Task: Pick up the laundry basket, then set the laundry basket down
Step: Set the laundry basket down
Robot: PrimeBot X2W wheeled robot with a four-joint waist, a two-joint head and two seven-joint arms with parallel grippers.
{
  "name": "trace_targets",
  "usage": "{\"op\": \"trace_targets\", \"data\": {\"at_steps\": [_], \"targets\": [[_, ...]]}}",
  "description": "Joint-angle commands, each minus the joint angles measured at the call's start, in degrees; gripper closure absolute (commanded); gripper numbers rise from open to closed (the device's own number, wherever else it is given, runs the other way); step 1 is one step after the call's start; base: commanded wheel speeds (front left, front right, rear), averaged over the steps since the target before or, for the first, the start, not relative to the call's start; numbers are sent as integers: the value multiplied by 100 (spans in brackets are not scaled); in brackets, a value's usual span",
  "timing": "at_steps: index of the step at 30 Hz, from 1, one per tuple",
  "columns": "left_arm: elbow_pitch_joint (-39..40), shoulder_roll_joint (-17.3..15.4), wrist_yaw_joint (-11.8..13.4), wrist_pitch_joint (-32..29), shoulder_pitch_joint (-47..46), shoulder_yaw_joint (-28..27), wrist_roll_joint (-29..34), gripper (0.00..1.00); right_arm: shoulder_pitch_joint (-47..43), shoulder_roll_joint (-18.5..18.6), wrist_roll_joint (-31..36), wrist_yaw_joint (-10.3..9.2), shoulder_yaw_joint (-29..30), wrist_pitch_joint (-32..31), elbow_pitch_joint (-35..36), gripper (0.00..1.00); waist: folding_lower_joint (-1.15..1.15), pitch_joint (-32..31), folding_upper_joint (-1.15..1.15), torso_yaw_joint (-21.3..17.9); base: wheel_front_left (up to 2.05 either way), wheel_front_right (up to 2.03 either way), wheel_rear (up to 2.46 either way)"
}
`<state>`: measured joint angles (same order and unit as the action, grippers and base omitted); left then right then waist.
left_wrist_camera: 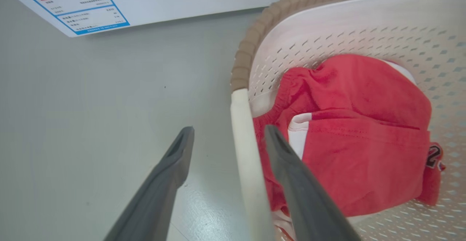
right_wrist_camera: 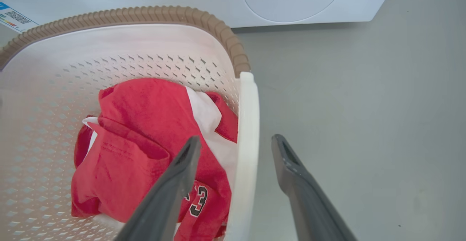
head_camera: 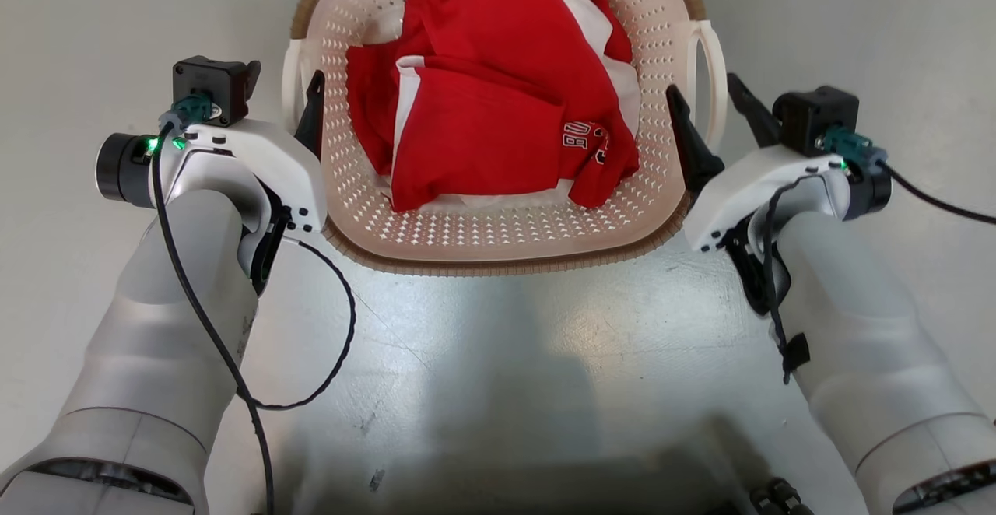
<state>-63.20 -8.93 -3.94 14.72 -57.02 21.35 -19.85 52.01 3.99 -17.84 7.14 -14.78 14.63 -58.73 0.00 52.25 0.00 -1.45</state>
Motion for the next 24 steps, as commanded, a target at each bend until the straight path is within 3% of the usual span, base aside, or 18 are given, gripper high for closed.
{"op": "trace_targets", "data": {"at_steps": [1,12,24], "targets": [[46,-158,64,28,99,-136,63,0,-346,-111,79,35,-43,37,98,0,0,-66,0,18,0,0,0],[671,-7,62,28,682,-530,80,0,-683,-111,570,35,355,37,483,0,0,-924,0,141,0,0,0],[1717,126,-79,28,2045,-1293,322,0,-1717,-96,1681,35,1310,37,1531,0,0,-2624,0,219,0,0,0]]}}
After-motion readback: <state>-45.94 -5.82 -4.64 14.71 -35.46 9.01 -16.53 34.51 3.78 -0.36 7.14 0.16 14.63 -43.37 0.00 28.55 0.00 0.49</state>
